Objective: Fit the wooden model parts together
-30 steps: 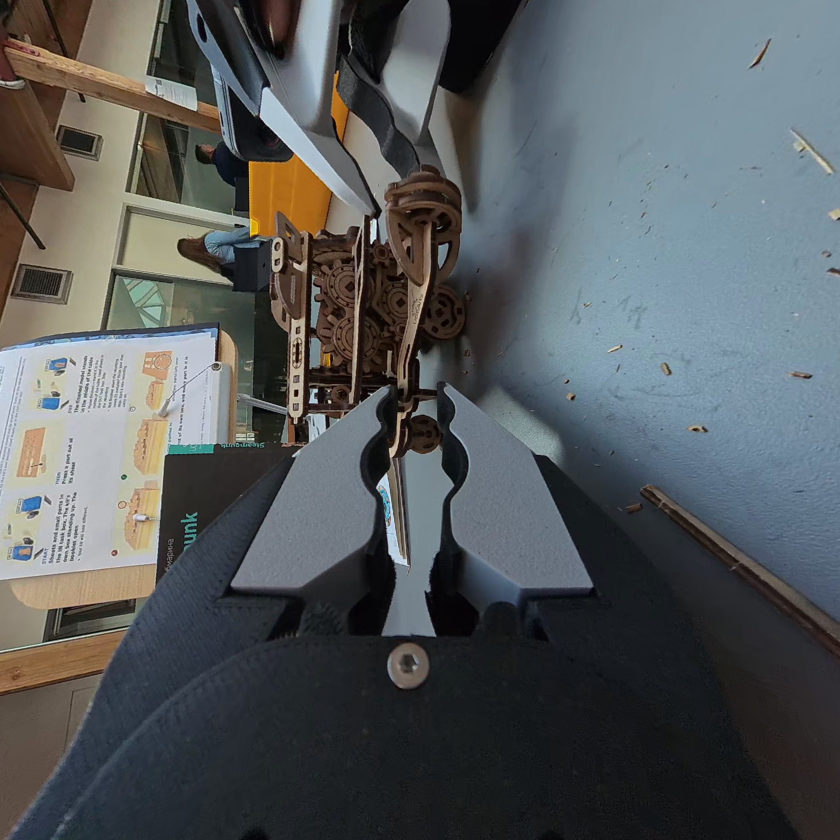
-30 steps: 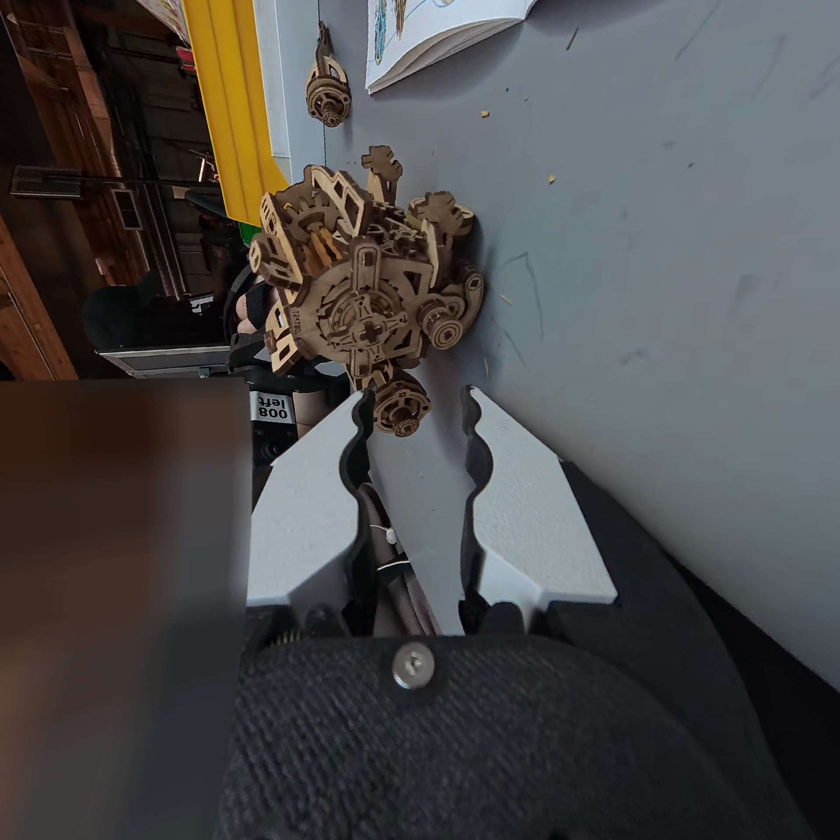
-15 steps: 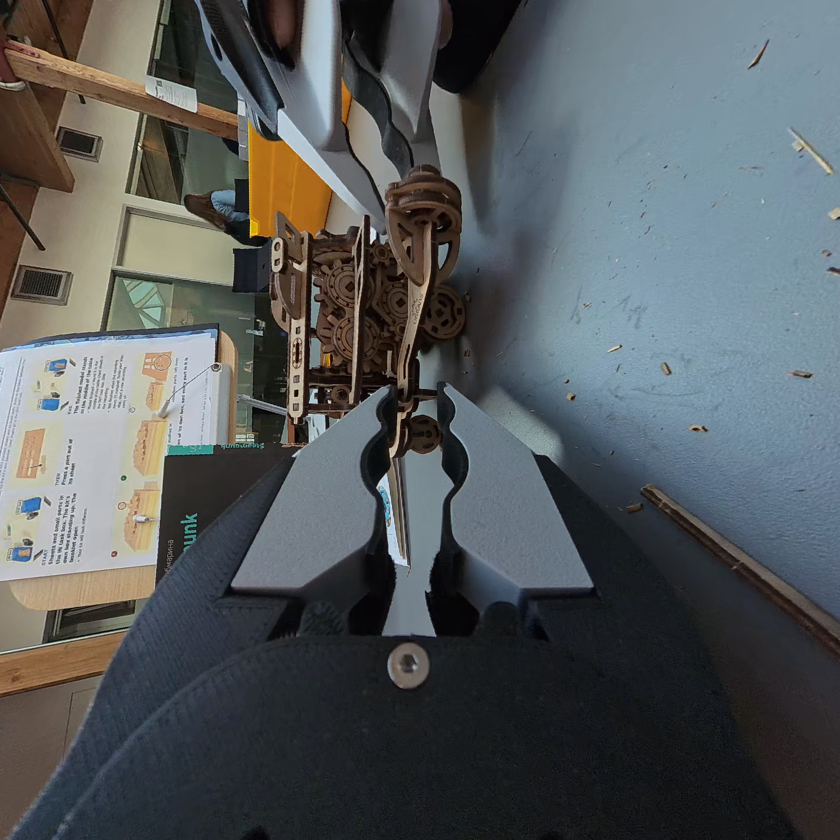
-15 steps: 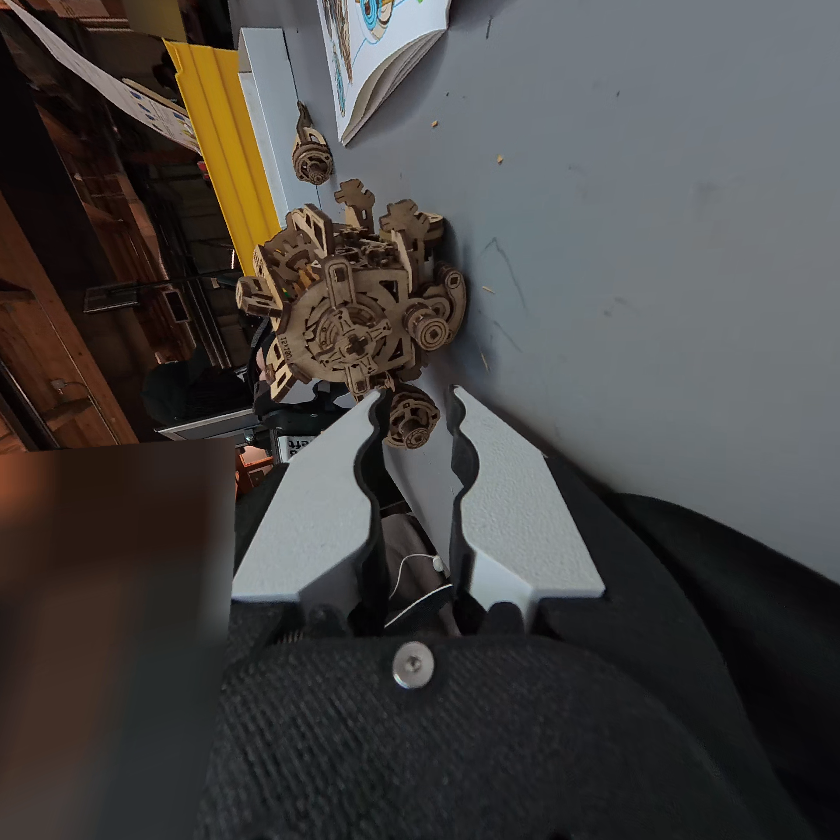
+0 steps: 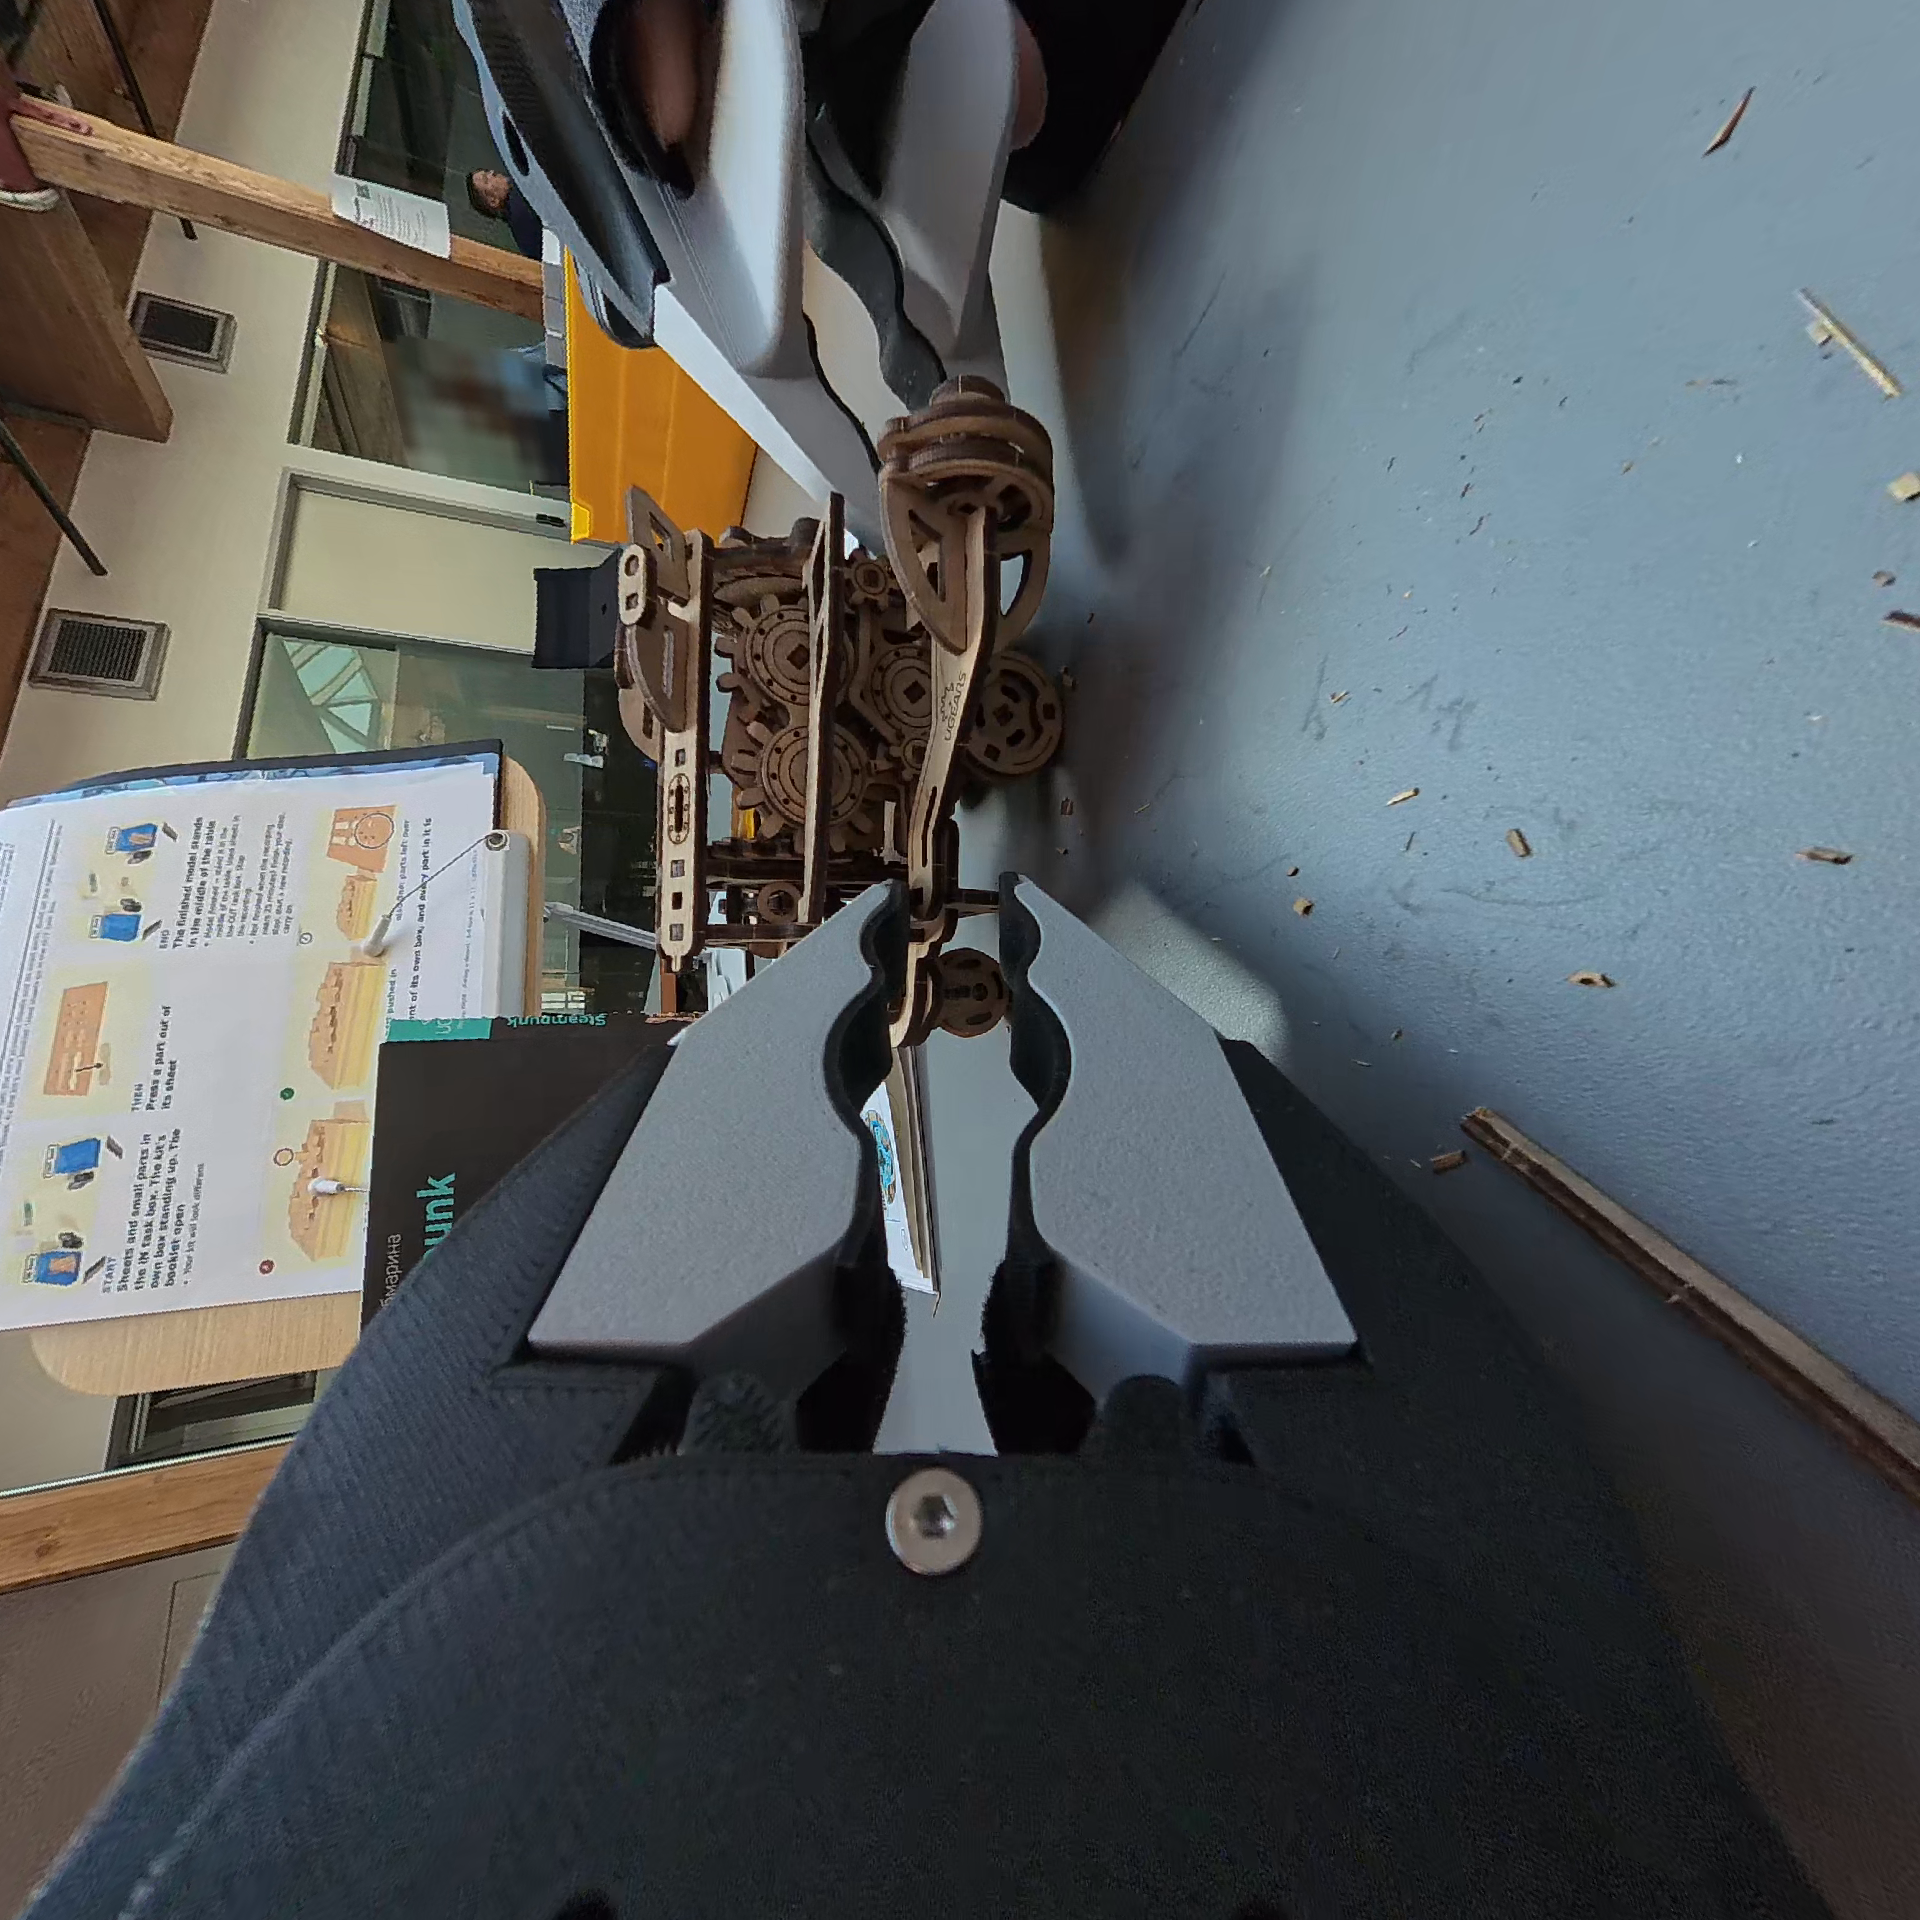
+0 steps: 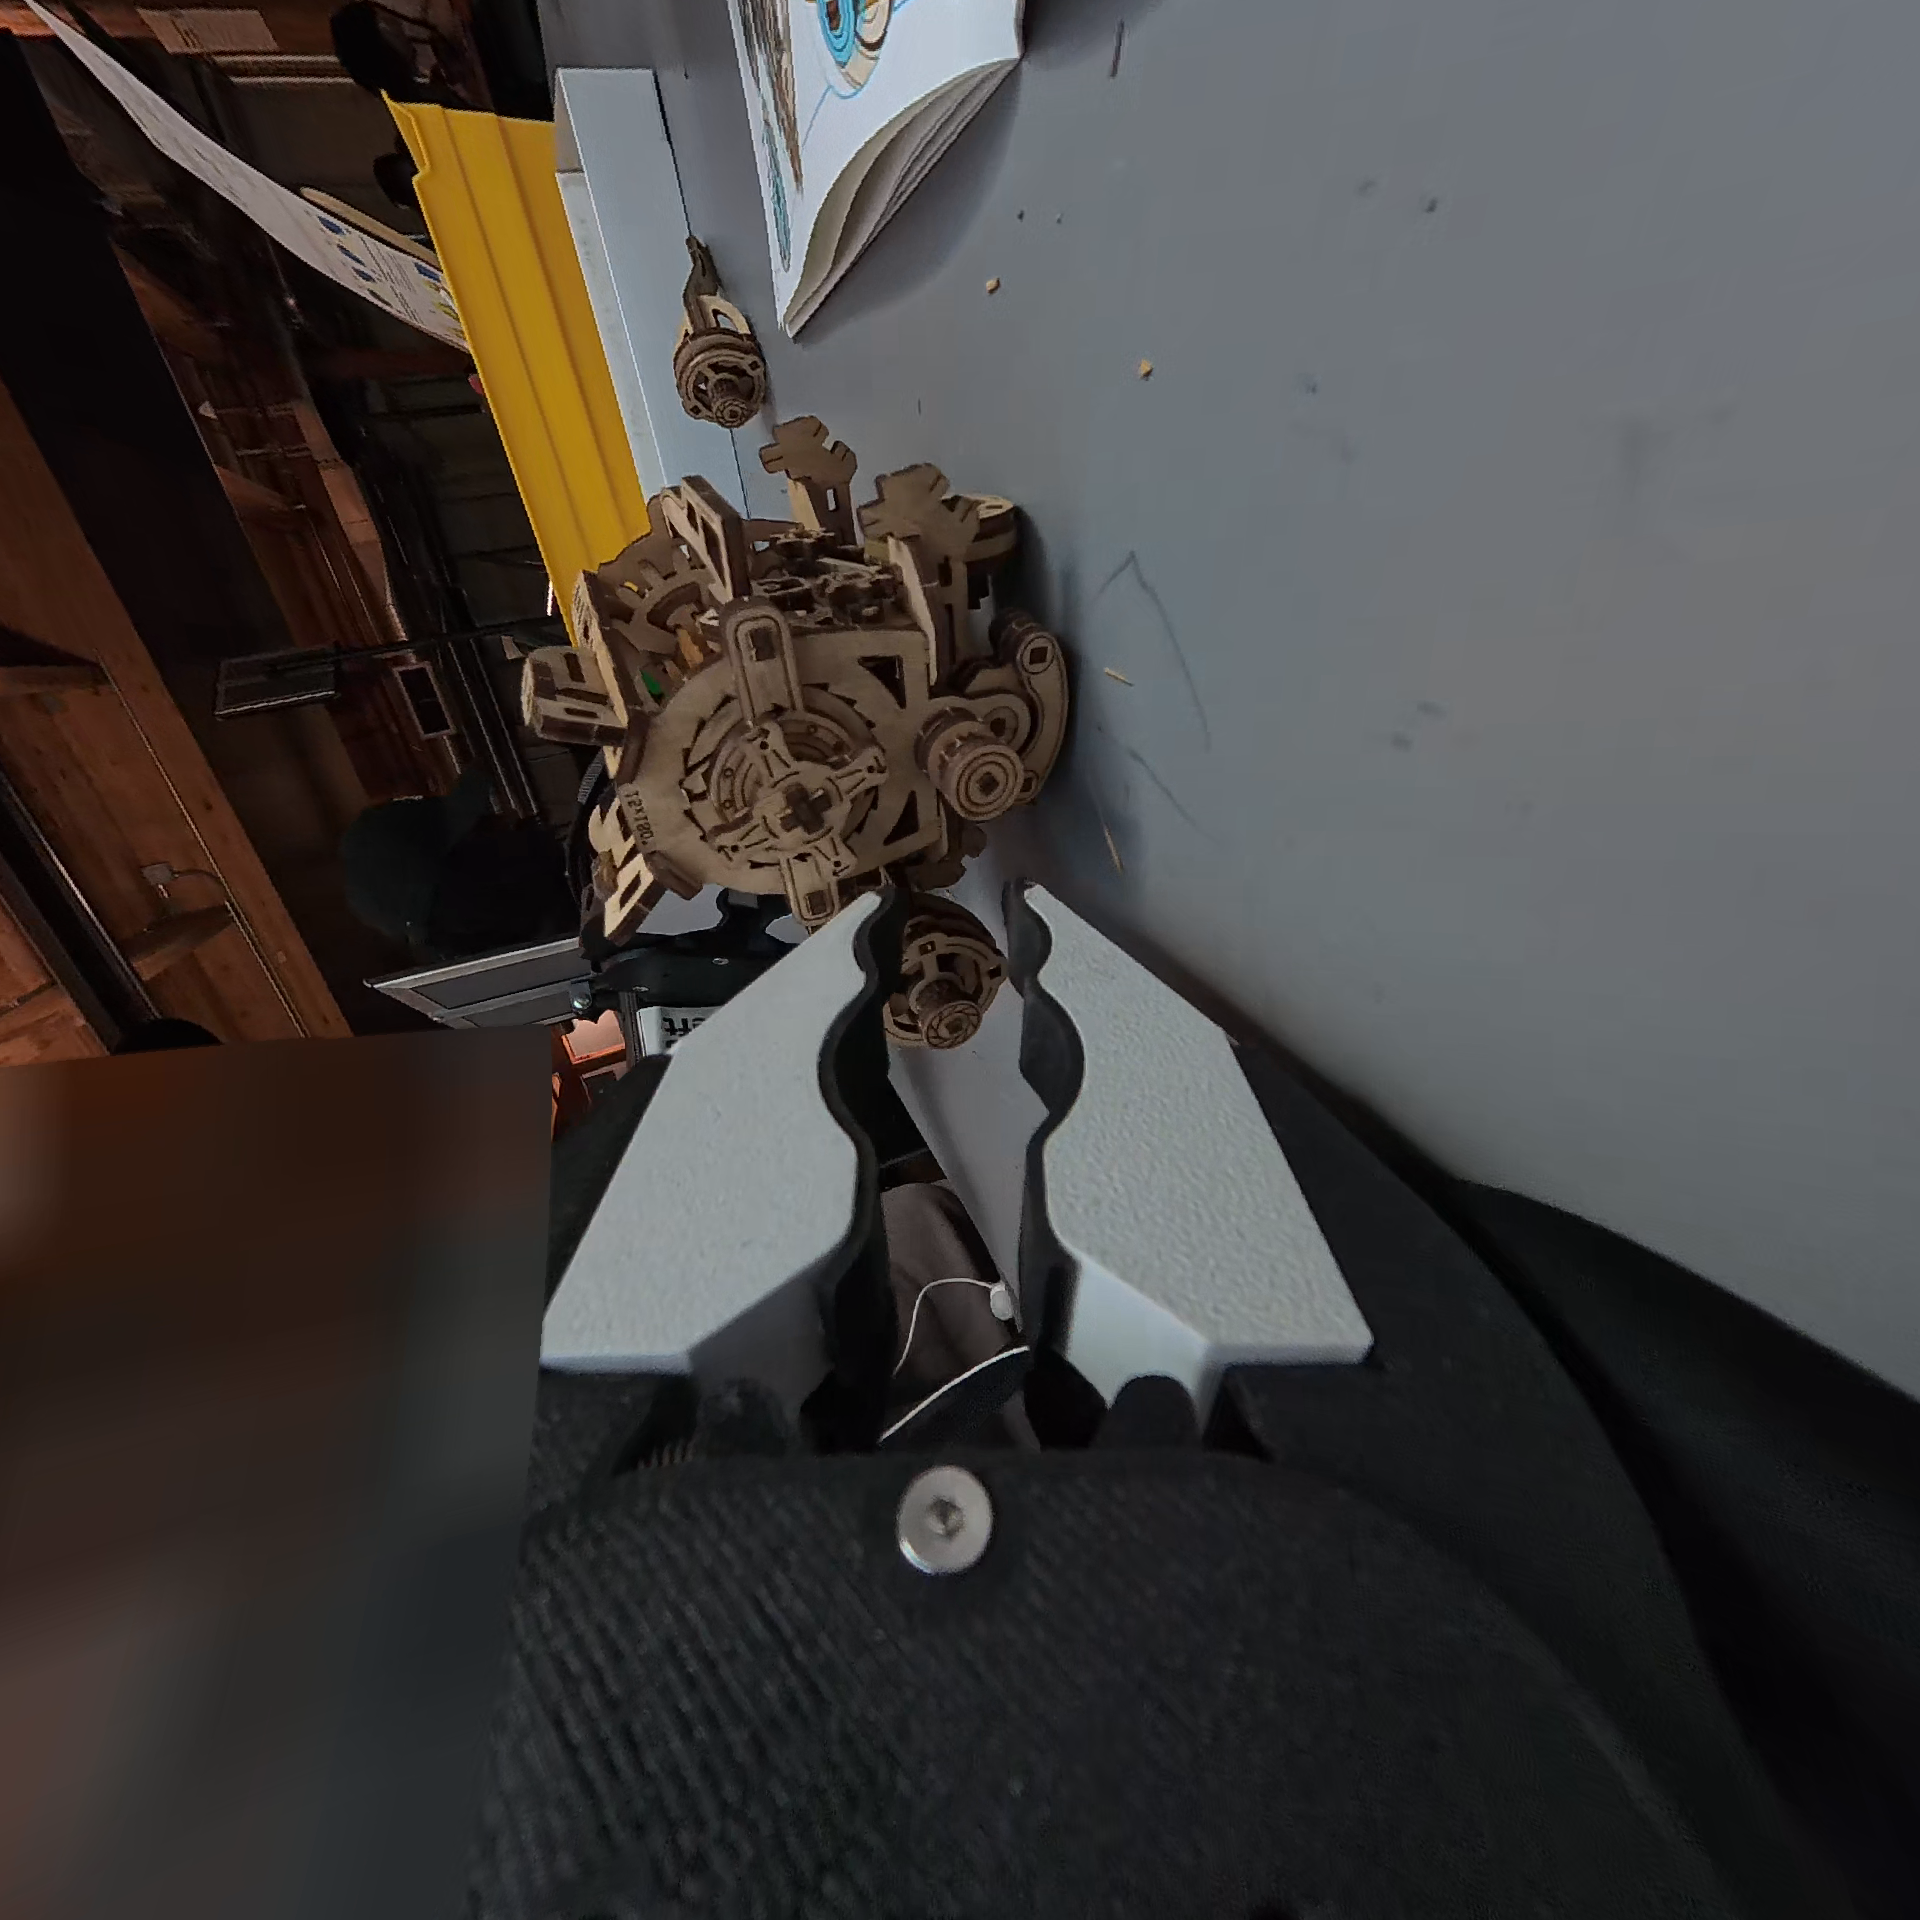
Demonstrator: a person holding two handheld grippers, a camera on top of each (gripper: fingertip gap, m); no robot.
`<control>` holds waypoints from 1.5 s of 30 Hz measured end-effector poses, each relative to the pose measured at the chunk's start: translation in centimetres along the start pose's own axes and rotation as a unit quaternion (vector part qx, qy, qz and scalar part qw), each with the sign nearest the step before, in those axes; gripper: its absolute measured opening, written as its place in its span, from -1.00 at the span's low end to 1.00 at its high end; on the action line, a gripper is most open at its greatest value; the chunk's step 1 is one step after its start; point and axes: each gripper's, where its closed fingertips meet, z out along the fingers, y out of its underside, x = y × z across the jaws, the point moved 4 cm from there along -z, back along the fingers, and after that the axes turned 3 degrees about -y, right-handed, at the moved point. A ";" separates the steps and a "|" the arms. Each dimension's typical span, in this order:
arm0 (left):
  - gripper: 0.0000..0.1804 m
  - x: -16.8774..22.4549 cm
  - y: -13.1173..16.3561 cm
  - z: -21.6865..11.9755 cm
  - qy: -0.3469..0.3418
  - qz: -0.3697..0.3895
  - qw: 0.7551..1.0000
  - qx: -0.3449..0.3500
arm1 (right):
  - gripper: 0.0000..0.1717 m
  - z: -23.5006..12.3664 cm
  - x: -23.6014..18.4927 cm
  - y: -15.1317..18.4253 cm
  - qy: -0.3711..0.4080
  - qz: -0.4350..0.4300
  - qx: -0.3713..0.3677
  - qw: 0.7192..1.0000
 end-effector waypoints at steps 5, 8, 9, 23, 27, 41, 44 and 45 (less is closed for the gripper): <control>-0.83 0.0 0.0 0.0 0.000 0.000 1.000 0.000 | -0.81 0.1 -0.1 -0.2 -0.006 -0.008 0.003 1.000; -0.83 0.0 0.0 0.0 -0.001 0.000 1.000 -0.001 | -0.83 0.2 -0.1 -0.4 -0.013 -0.005 0.003 1.000; -0.83 0.0 0.0 0.0 0.000 -0.001 1.000 -0.001 | -0.83 0.2 -0.1 -0.4 -0.015 -0.005 0.001 1.000; -0.84 0.1 -0.1 -0.1 0.003 -0.002 1.000 0.000 | -0.89 0.3 -0.3 -0.4 -0.002 -0.021 0.001 1.000; -0.84 0.1 -0.1 -0.1 0.003 -0.002 1.000 0.002 | -0.90 0.3 -0.2 -0.5 -0.009 -0.015 -0.002 1.000; -0.85 0.1 -0.1 0.0 0.001 0.003 1.000 -0.001 | -0.90 -1.1 -0.2 -0.5 0.015 -0.107 0.001 0.994; -0.85 0.0 0.0 0.1 0.004 -0.001 1.000 -0.006 | -0.89 -1.3 0.0 -0.5 0.014 -0.122 0.003 0.992; -0.85 0.0 0.0 0.1 0.005 -0.005 1.000 -0.007 | -0.89 -1.4 0.1 -0.5 0.010 -0.124 0.005 0.992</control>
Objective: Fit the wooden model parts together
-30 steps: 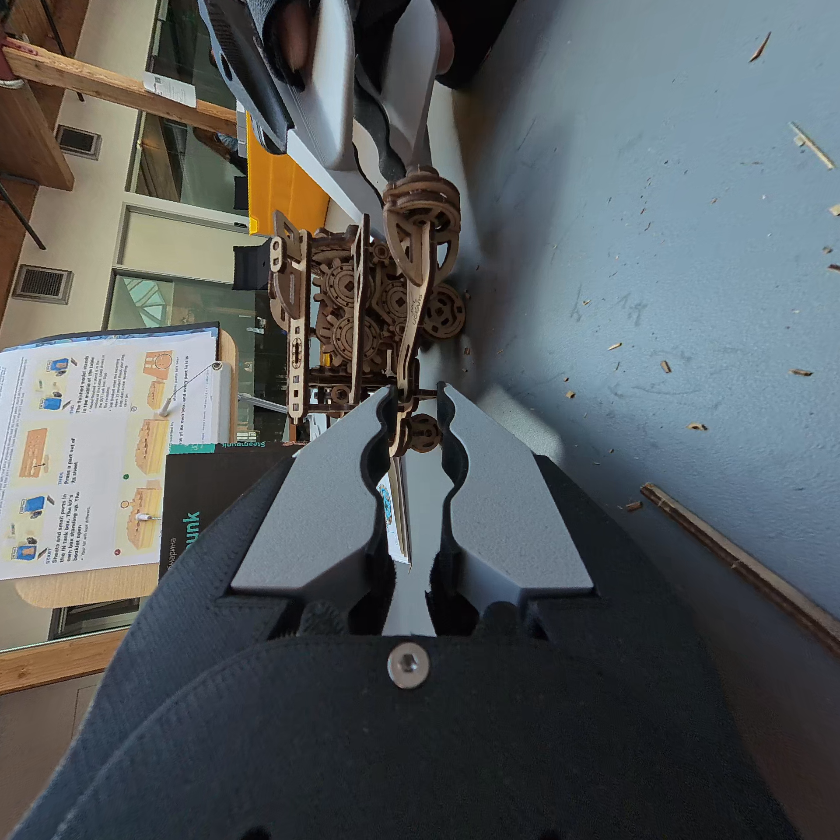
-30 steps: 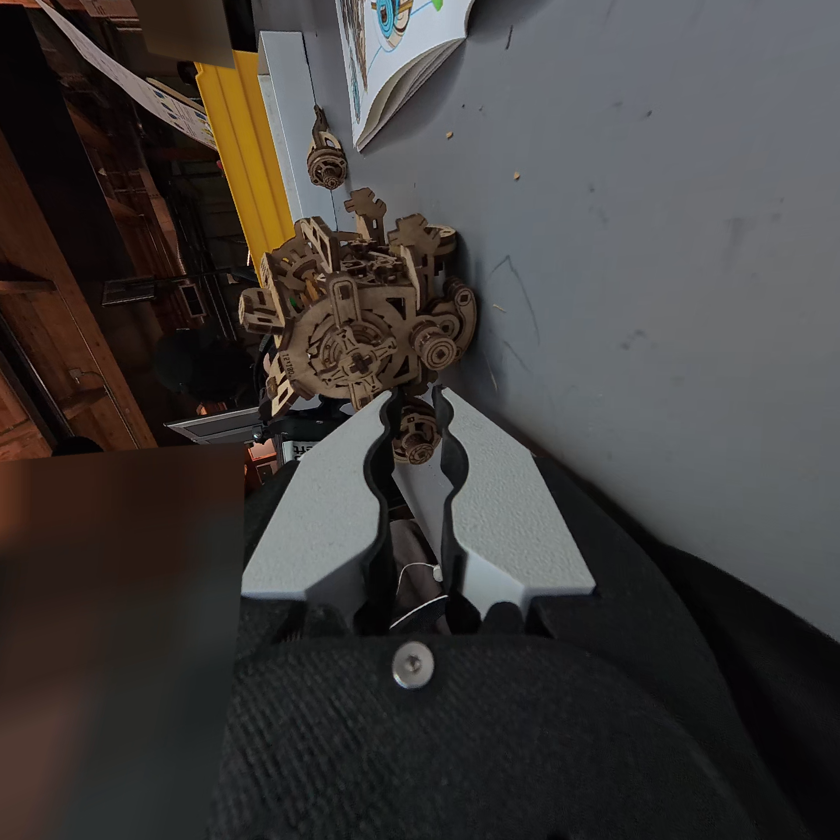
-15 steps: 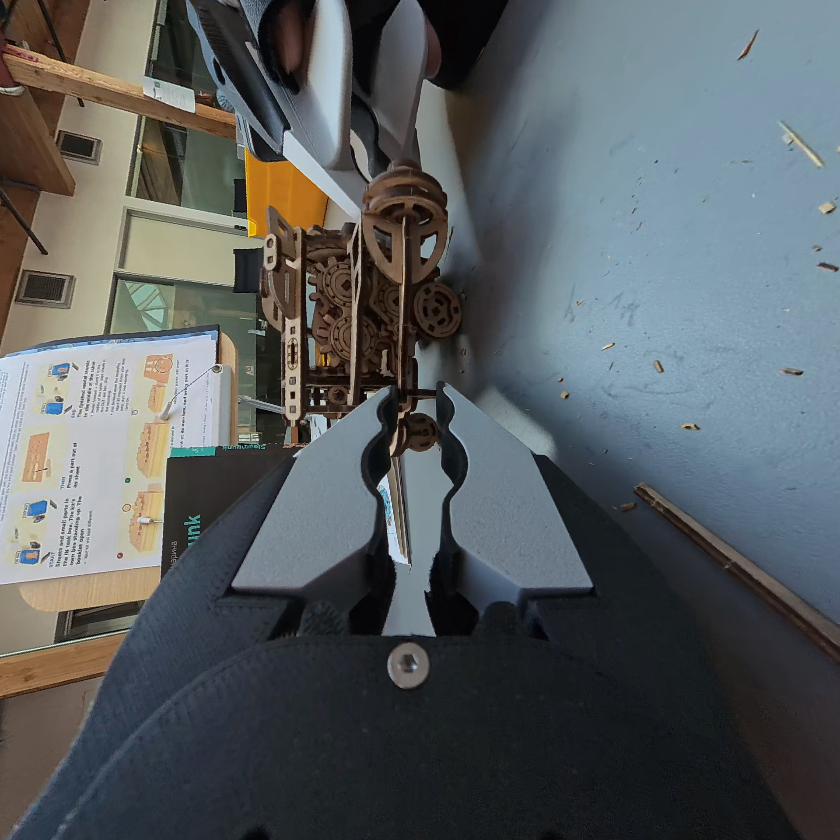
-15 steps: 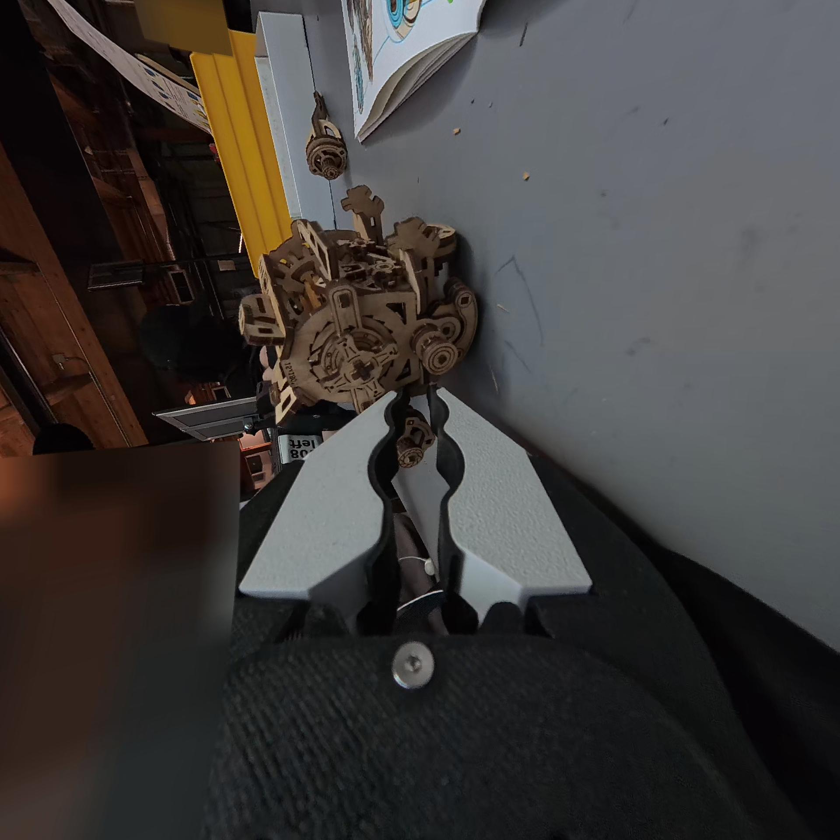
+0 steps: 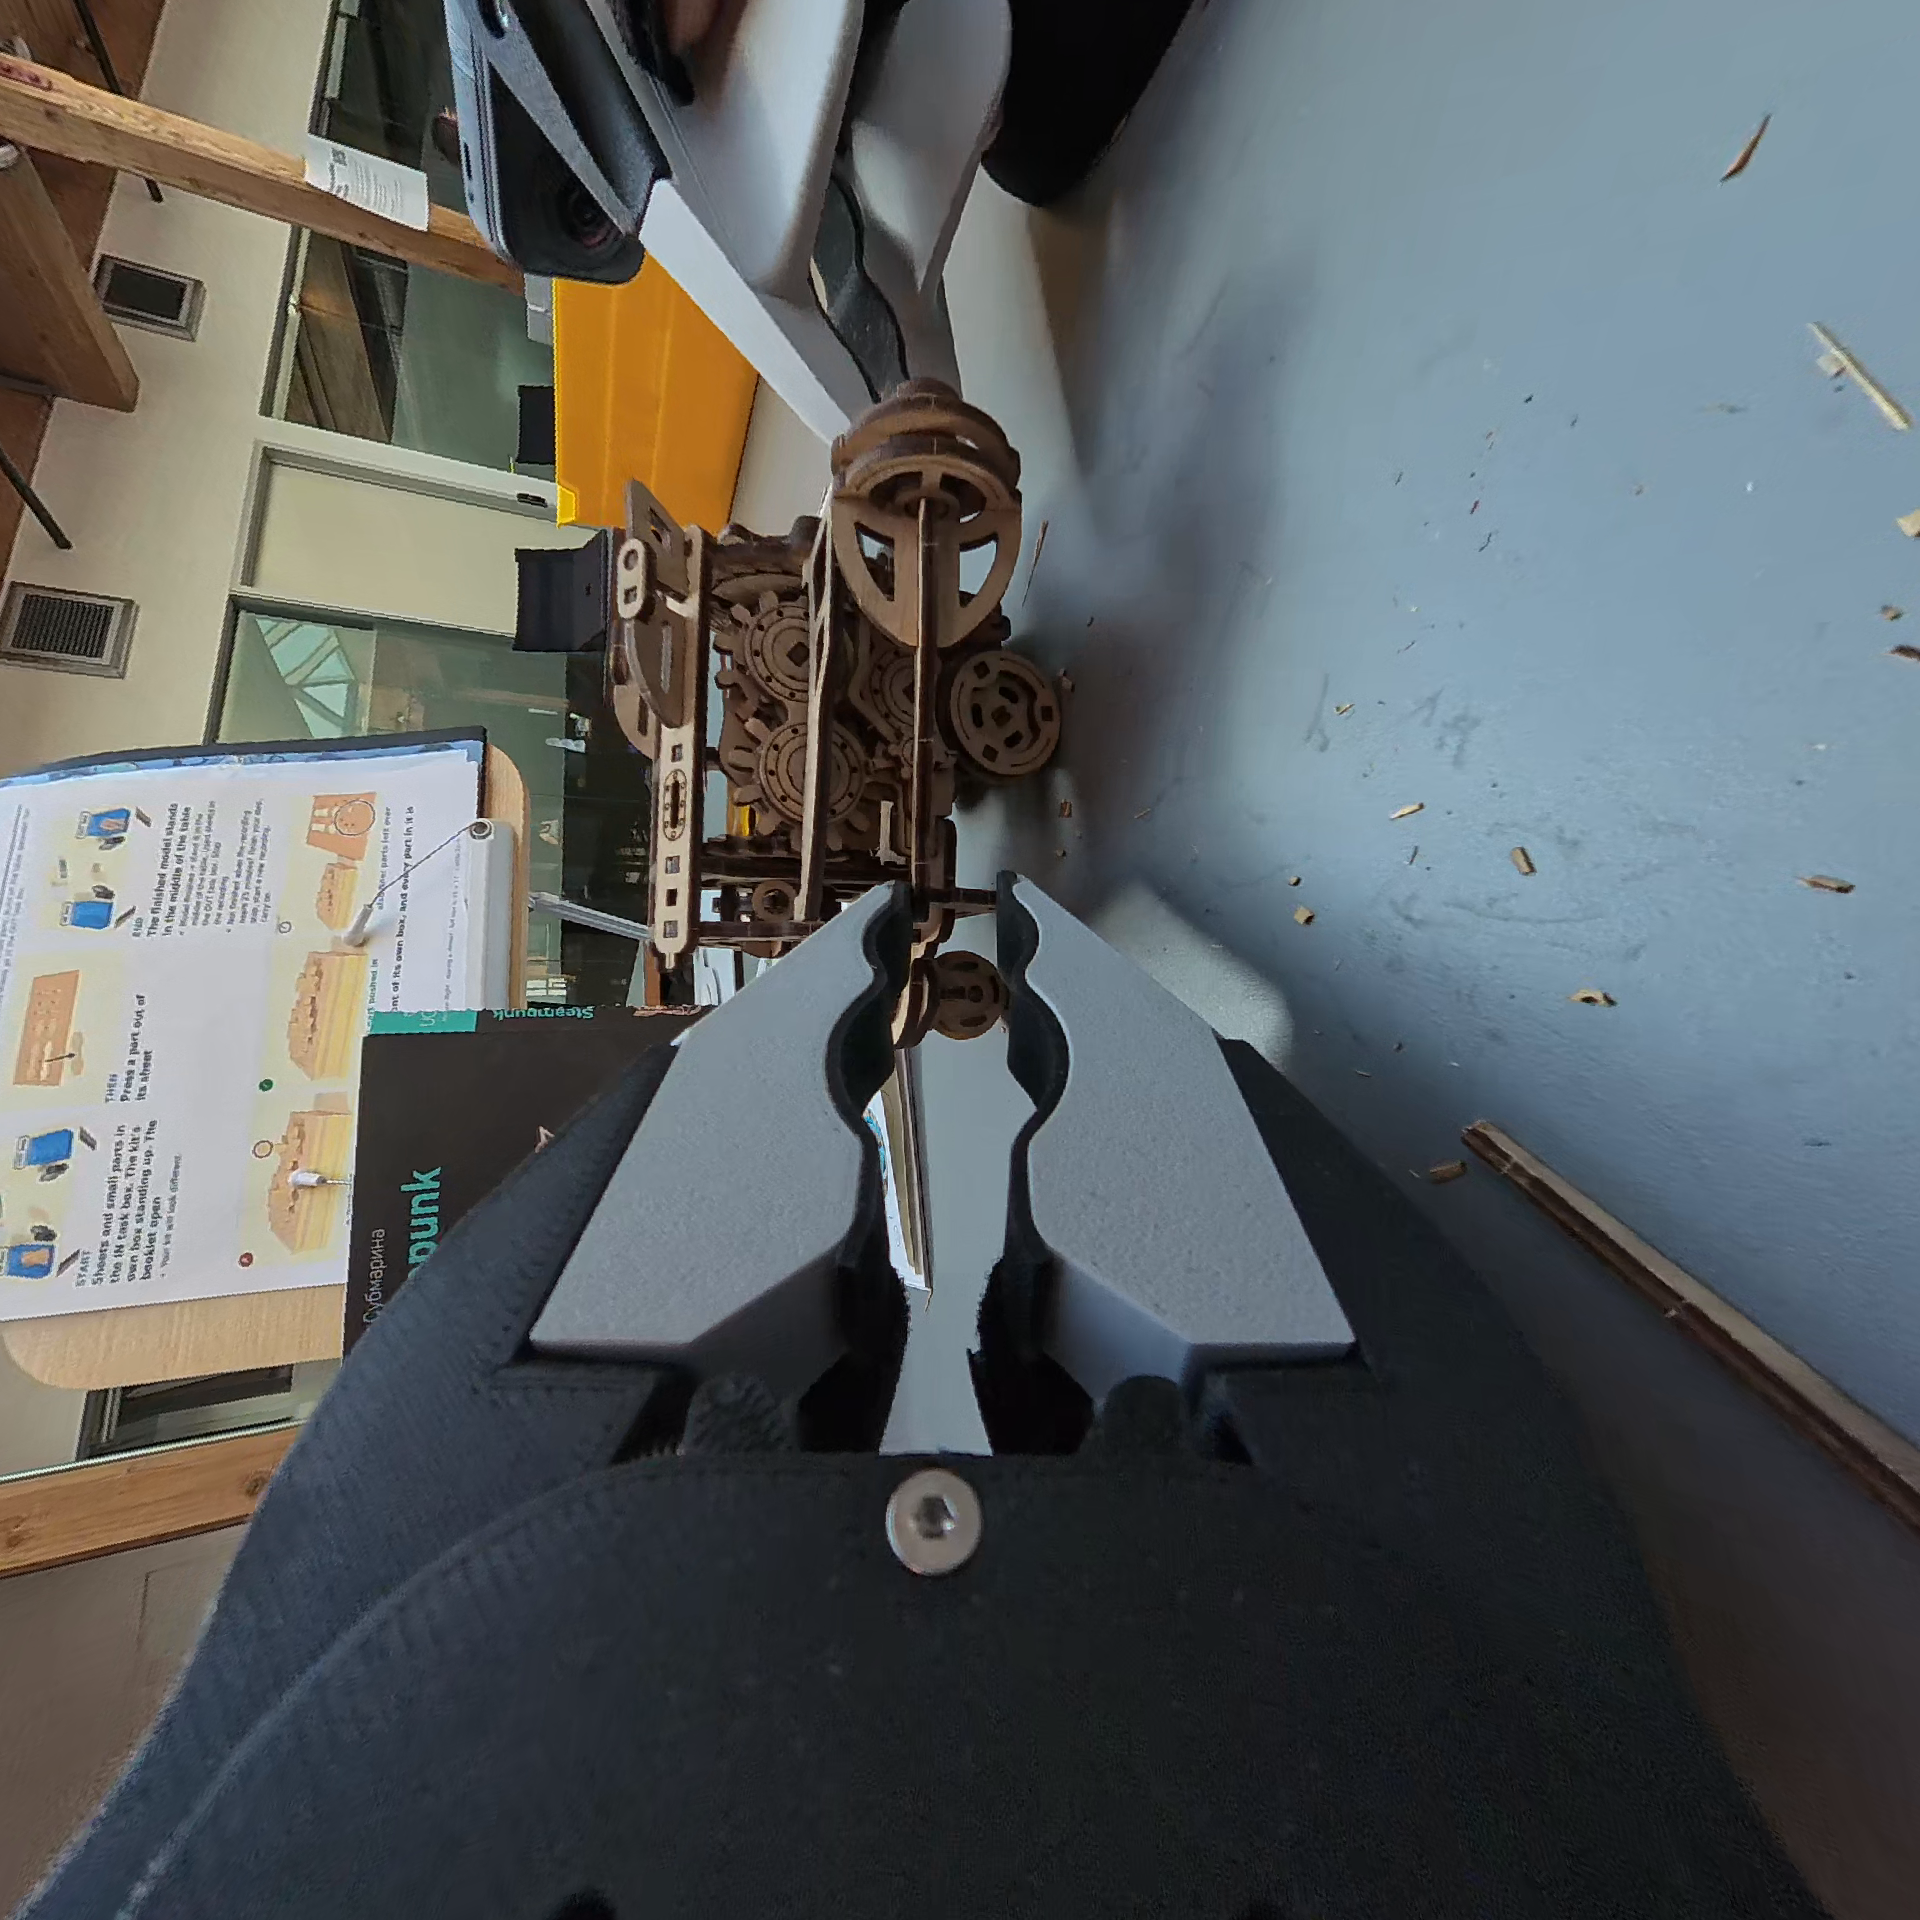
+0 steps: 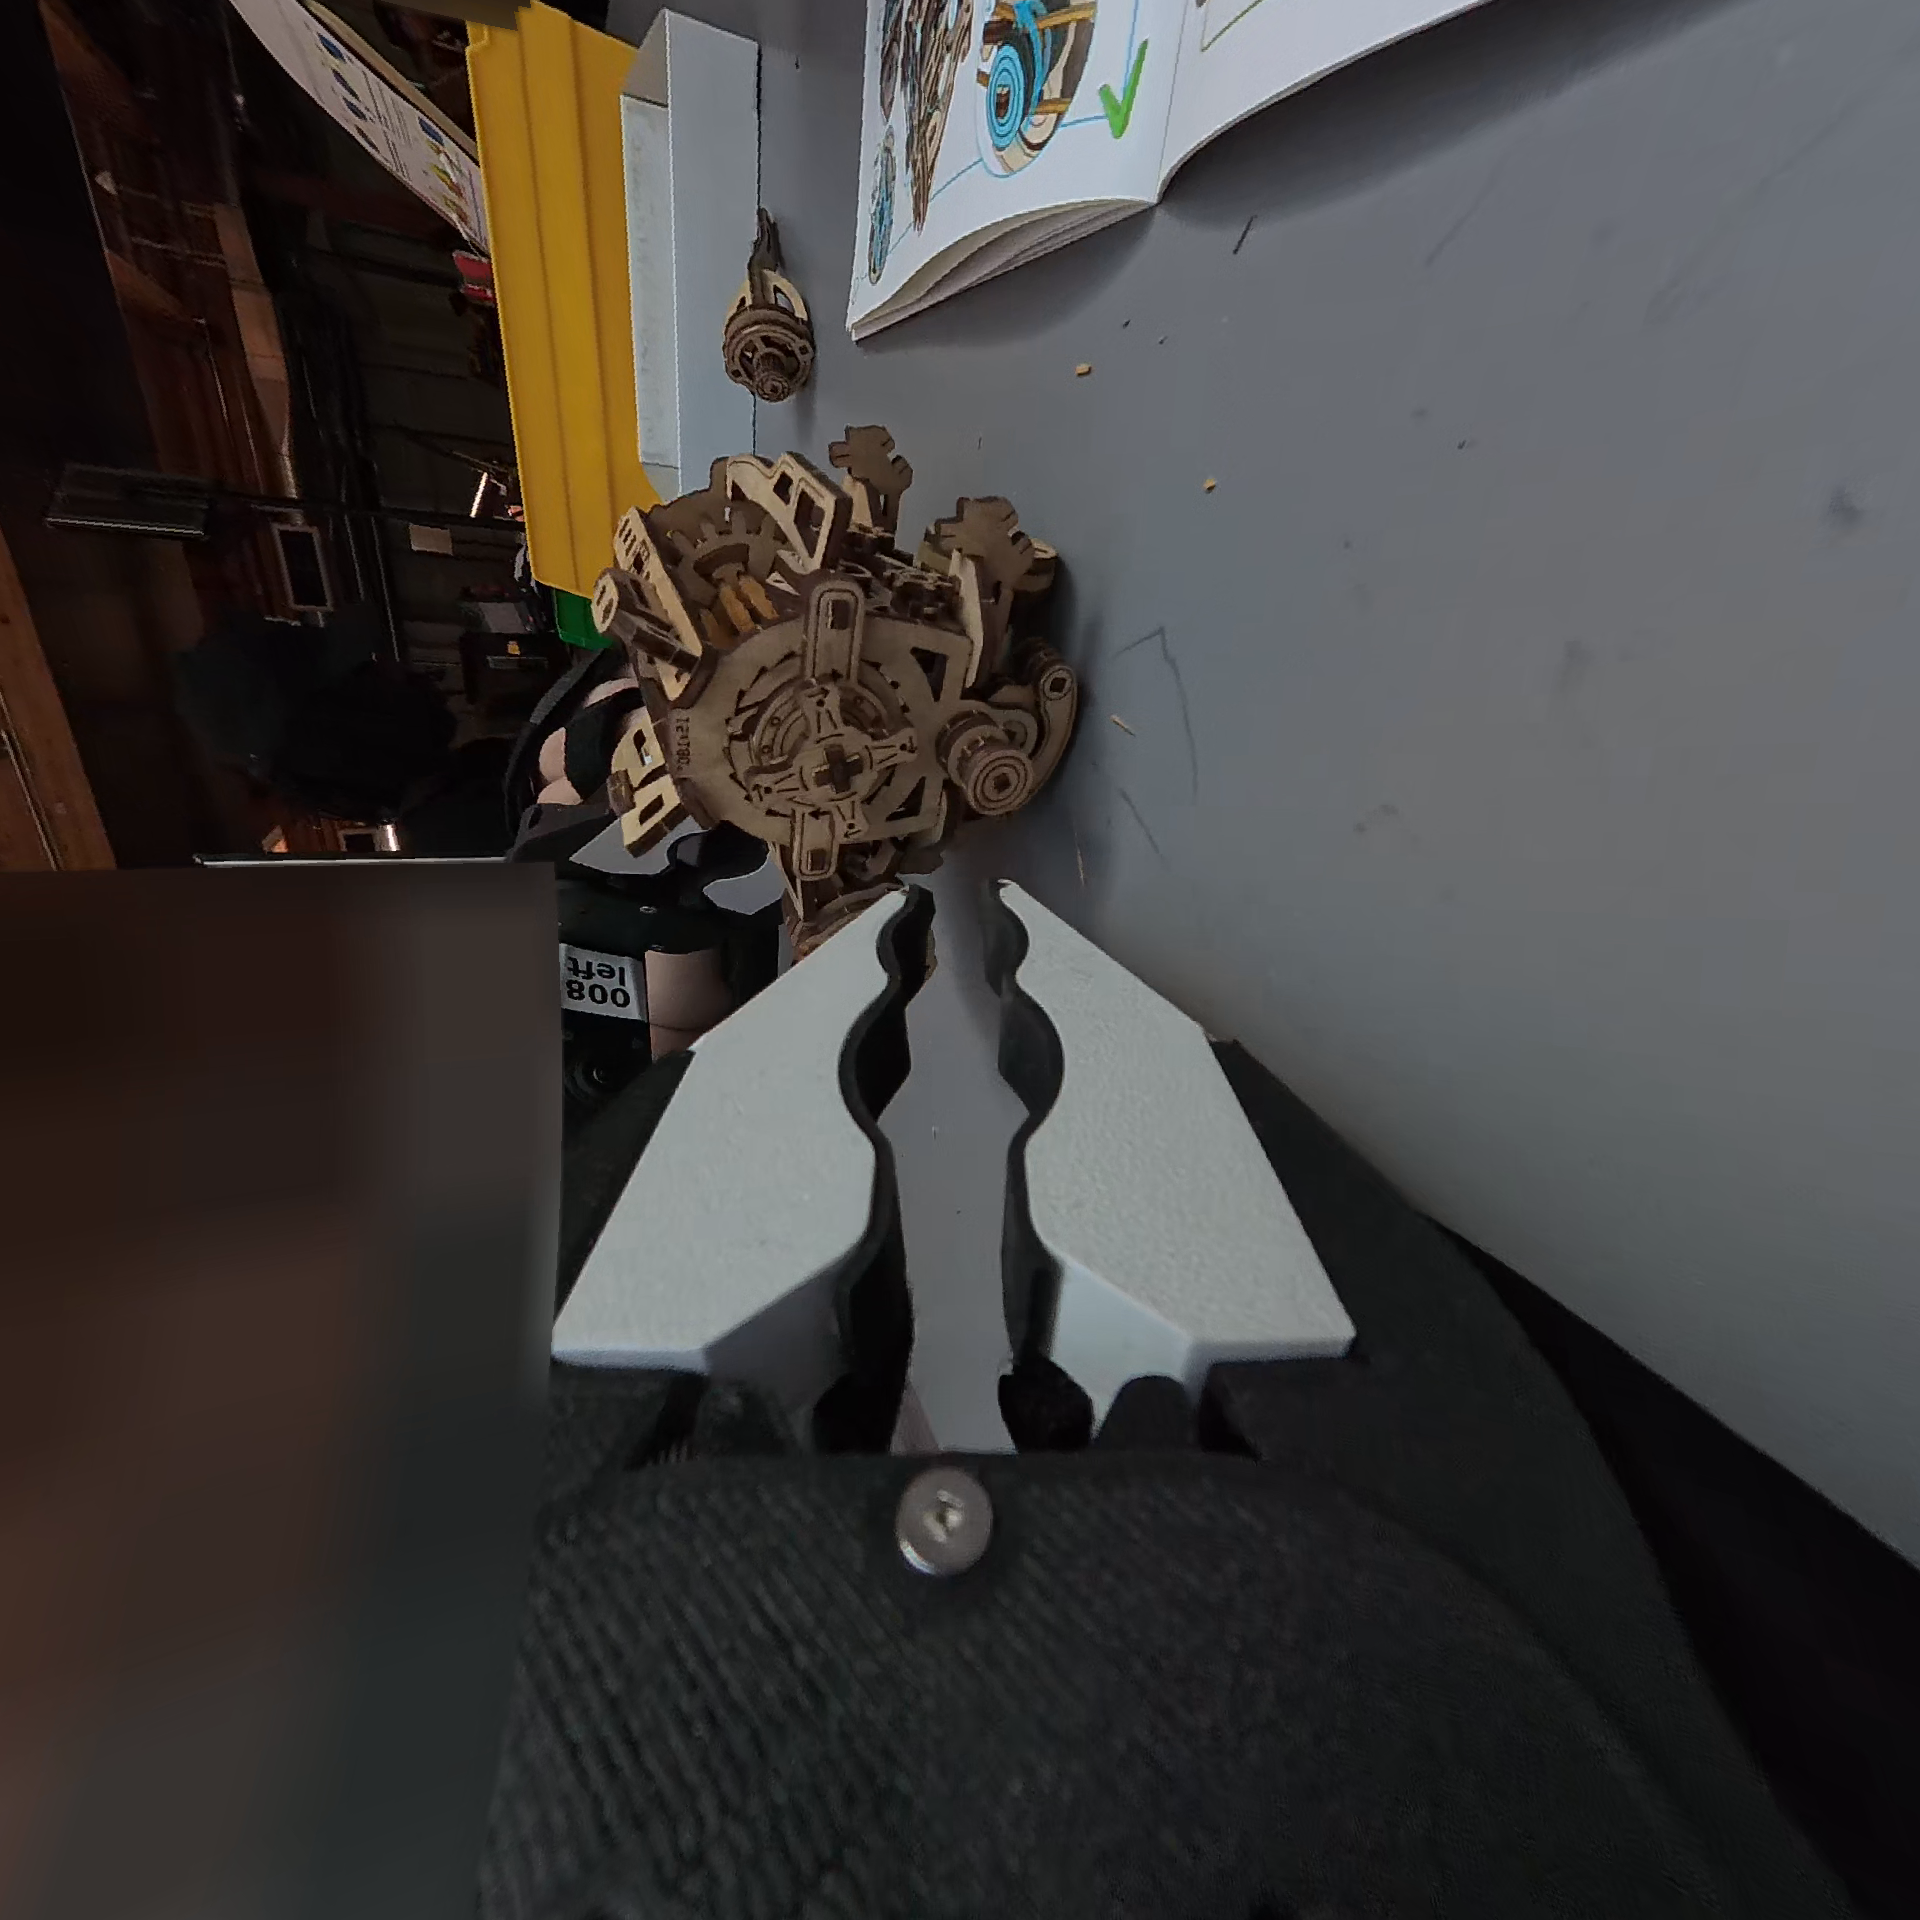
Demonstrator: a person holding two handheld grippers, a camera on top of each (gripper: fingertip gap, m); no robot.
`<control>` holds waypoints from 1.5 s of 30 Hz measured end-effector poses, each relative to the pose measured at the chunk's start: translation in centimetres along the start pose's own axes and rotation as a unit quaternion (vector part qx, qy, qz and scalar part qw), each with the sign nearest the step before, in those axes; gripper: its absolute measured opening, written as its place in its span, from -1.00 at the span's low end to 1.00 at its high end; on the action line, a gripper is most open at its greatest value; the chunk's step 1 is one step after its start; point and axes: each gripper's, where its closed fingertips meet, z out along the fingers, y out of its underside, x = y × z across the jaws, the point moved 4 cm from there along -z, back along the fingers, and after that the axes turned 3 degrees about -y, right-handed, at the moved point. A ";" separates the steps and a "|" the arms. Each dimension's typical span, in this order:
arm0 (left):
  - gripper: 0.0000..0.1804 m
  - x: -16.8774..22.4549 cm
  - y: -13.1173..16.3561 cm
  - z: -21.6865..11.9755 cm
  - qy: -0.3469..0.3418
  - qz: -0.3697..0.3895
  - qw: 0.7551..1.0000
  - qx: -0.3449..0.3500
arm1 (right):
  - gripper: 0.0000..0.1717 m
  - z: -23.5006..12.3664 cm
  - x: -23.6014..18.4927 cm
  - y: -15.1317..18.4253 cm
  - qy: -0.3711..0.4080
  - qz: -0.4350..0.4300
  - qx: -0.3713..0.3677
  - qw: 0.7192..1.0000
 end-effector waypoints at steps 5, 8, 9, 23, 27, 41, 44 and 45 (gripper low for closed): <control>-0.85 -0.5 -0.3 0.0 0.007 -0.022 1.000 -0.003 | -0.89 -0.4 -0.2 -0.2 -0.032 -0.011 0.010 0.999; -0.85 -0.8 -0.6 0.0 0.013 -0.030 0.999 -0.002 | -0.89 -0.7 -0.3 -0.4 -0.047 -0.023 0.015 0.999; -0.85 -0.9 -0.6 0.0 0.015 -0.033 0.999 -0.003 | -0.89 -0.8 -0.3 -0.5 -0.051 -0.028 0.017 0.998; -0.85 -1.6 -0.9 0.2 0.023 -0.045 0.999 -0.009 | -0.67 -5.2 -2.8 -2.4 -0.034 -0.323 0.150 0.934; -0.85 -1.6 -0.9 0.2 0.021 -0.038 0.999 -0.012 | -0.31 -5.1 -4.4 -0.8 0.029 -0.527 0.176 0.831; -0.85 -2.5 -1.2 0.1 0.020 -0.062 0.998 -0.012 | -0.23 2.1 -3.9 4.1 0.248 -0.828 0.041 0.501; -0.85 -2.6 -1.2 0.2 0.023 -0.069 0.997 -0.014 | -0.27 3.1 -5.0 3.8 0.256 -0.836 0.045 0.483; -0.85 -2.7 -1.2 0.2 0.024 -0.069 0.997 -0.016 | -0.31 3.5 -5.1 3.8 0.259 -0.837 0.038 0.480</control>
